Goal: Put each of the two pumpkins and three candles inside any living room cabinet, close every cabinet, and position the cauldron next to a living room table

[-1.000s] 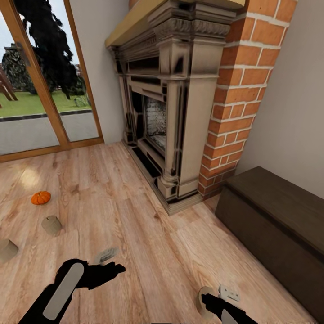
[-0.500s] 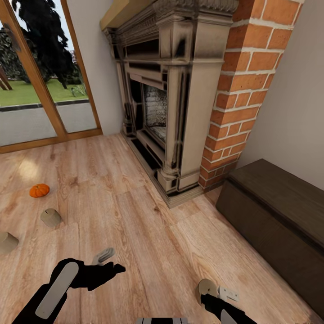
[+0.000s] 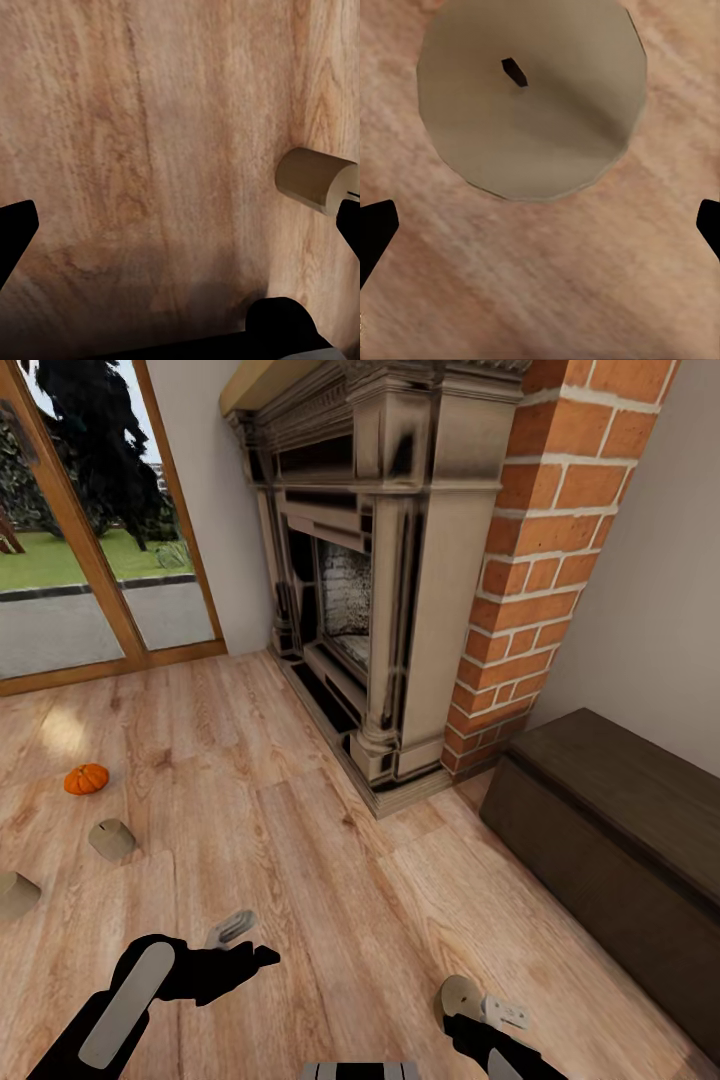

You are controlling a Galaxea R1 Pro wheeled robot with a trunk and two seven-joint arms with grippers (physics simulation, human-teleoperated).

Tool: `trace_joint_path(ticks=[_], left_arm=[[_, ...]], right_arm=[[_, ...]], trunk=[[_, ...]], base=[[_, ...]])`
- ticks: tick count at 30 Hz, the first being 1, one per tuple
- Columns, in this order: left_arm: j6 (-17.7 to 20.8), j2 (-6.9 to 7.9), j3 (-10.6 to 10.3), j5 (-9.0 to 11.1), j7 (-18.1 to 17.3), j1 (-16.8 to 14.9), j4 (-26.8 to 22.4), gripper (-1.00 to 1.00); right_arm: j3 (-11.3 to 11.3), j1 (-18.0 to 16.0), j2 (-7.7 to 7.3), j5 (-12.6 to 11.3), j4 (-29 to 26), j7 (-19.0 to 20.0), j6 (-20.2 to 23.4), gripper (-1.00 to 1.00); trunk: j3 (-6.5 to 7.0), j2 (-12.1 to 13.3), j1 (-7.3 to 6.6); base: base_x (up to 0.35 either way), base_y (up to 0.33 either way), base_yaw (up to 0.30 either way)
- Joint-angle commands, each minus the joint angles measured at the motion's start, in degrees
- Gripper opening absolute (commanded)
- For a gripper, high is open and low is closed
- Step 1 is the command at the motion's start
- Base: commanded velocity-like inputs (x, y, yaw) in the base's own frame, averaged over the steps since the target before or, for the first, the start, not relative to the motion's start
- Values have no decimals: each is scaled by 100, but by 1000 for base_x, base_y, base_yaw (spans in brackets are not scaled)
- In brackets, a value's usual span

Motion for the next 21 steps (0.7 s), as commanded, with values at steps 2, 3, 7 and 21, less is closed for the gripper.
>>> trace_joint_path(ticks=[2, 3, 7, 21], left_arm=[[3, 5, -8, 60, 61, -3, -6, 100], [1, 5, -7, 57, 62, -3, -6, 100], [0, 5, -17, 52, 64, -3, -10, 100], [1, 5, -41, 45, 64, -3, -109, 100]], right_arm=[[45, 0, 0, -38, -11, -41, 23, 100], [45, 0, 1, -37, -10, -41, 23, 100], [48, 1, 2, -37, -9, -41, 23, 100], [48, 1, 2, -37, -9, -41, 23, 100]], trunk=[[-4, -2, -1], [-4, -2, -1], [-4, -2, -1], [-4, -2, -1]], base=[[105, 0, 0], [159, 0, 0], [65, 0, 0], [136, 0, 0]])
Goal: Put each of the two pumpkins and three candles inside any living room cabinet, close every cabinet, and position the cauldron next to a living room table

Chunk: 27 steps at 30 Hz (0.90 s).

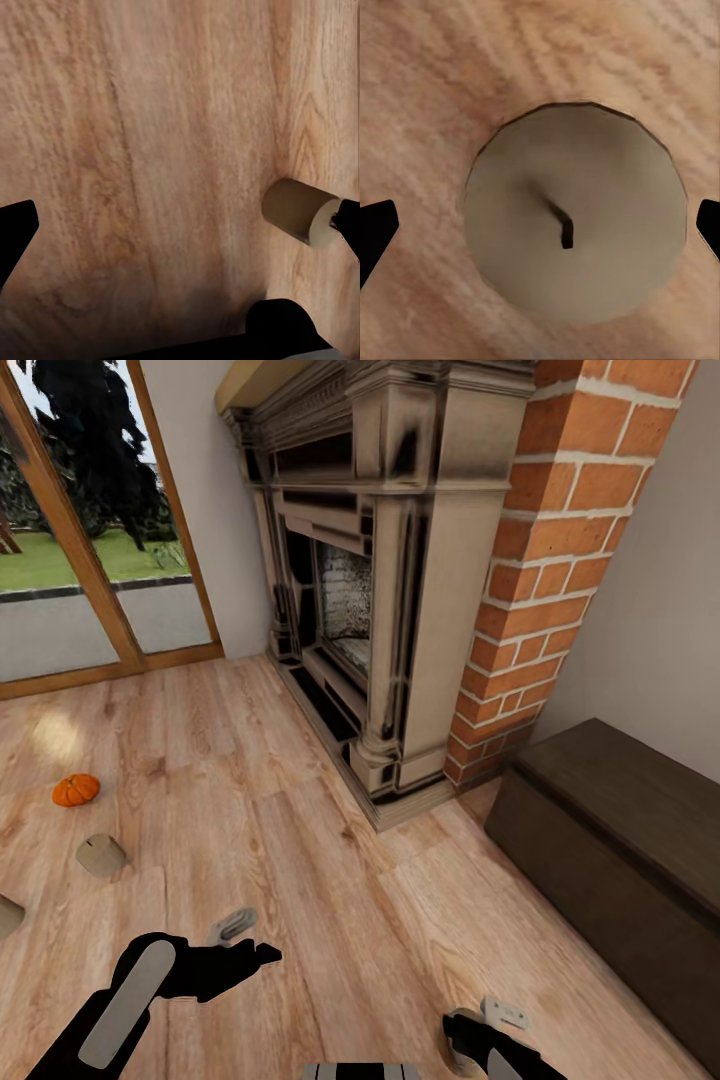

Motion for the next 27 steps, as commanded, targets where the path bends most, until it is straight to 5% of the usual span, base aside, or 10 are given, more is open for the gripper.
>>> trace_joint_path(ticks=[1, 27], left_arm=[[1, 5, -10, 56, 60, -2, -6, 100], [5, -4, -10, 66, 59, 2, -16, 100]], right_arm=[[48, -1, -3, -39, -13, -41, 23, 100], [48, -2, -3, -39, -13, -41, 23, 100]], trunk=[[-5, -2, 1], [-71, -6, 9]], base=[[223, -9, 0], [37, -5, 0]])
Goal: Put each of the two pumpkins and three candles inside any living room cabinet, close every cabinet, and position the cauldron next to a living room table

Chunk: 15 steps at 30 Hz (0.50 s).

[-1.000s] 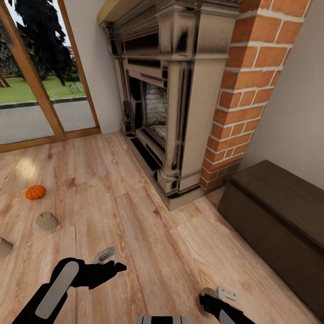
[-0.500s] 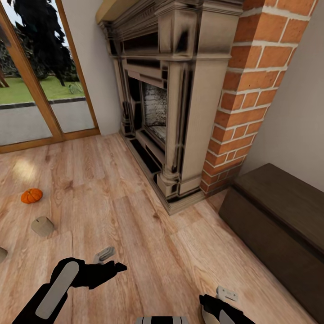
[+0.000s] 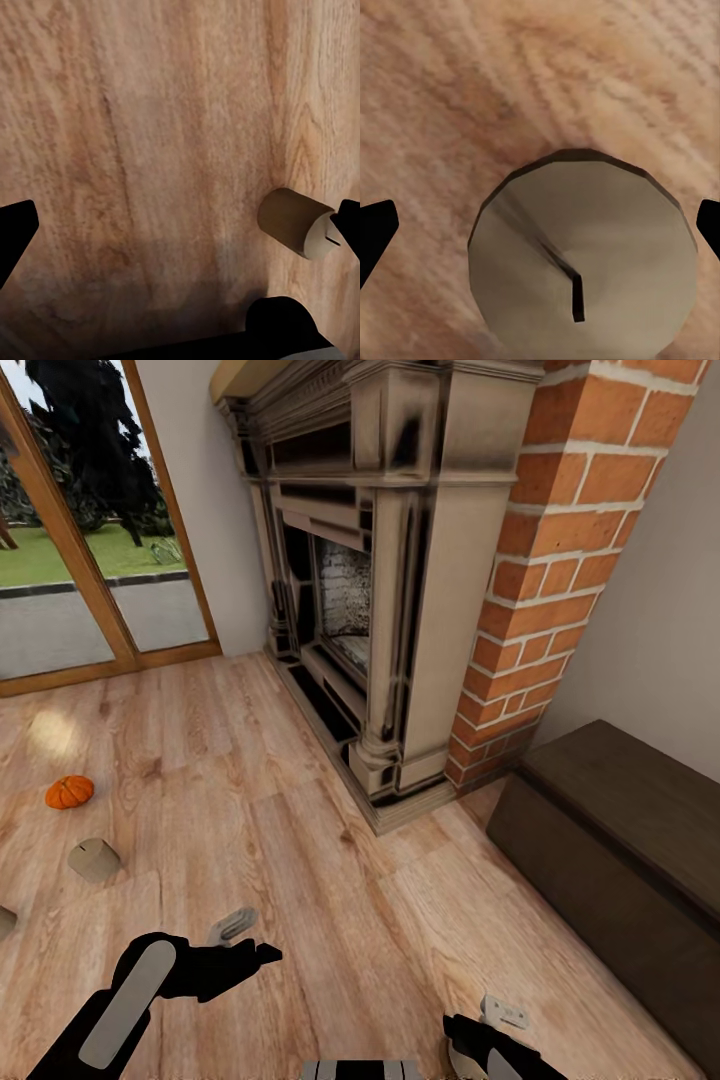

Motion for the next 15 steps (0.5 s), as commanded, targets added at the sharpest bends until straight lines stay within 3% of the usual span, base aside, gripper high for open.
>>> trace_joint_path(ticks=[1, 15], left_arm=[[3, 5, -10, 62, 60, -5, -6, 100], [3, -3, -35, 62, 60, -5, -6, 100]], right_arm=[[48, 0, -3, -39, -13, -41, 23, 100], [44, 1, -3, -32, 3, -44, 23, 100]], trunk=[[-27, -3, 1], [-205, -14, 22]], base=[[0, 0, 0], [0, 0, 0]])
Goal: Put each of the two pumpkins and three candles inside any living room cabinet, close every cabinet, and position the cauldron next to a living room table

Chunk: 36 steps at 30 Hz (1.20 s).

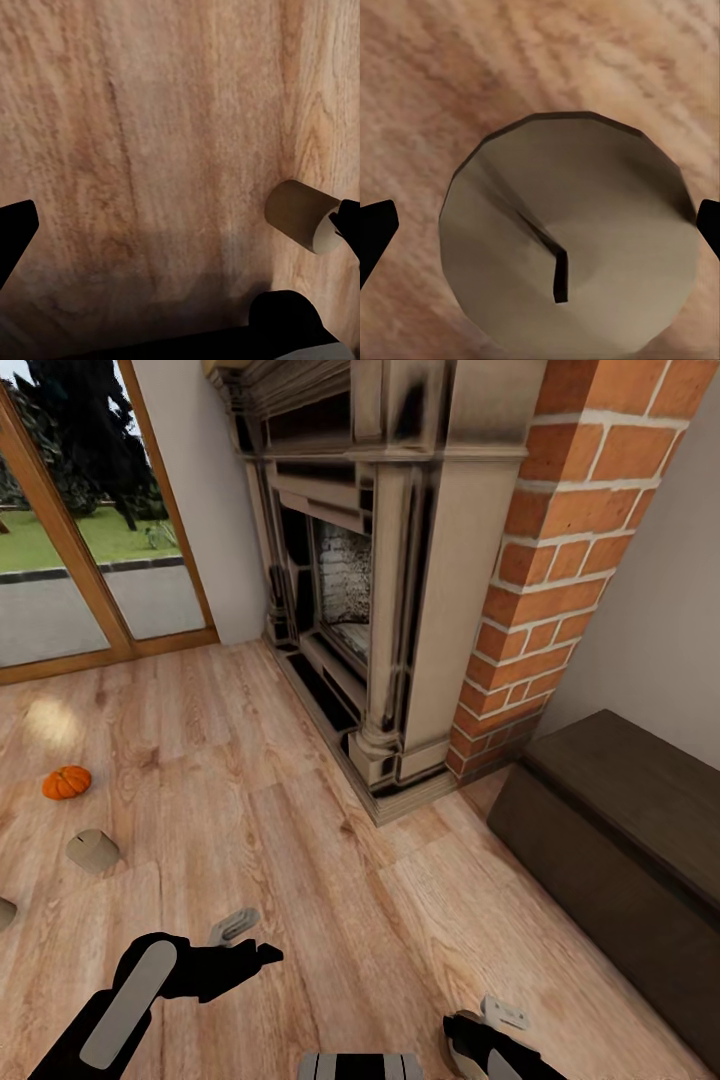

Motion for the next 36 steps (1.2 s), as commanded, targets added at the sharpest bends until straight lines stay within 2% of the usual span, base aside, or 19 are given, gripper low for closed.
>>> trace_joint_path(ticks=[1, 26, 31, 36], left_arm=[[3, 5, -10, 60, 60, -2, -5, 100], [2, 4, -11, 62, 60, -1, -5, 100], [3, 4, -11, 61, 60, 2, -5, 100], [3, 4, -11, 60, 60, -2, -5, 100]], right_arm=[[48, -1, -3, -38, -11, -42, 23, 100], [51, -1, -3, -37, -3, -135, 40, 100], [51, -1, -3, -35, -3, -135, 40, 100], [51, -1, -3, -35, -3, -135, 38, 100]], trunk=[[-4, -2, -1], [-4, -2, -1], [-115, -8, 12], [-115, -8, 12]], base=[[0, 0, 0], [0, 0, 0], [0, 0, 0], [0, 0, 0]])
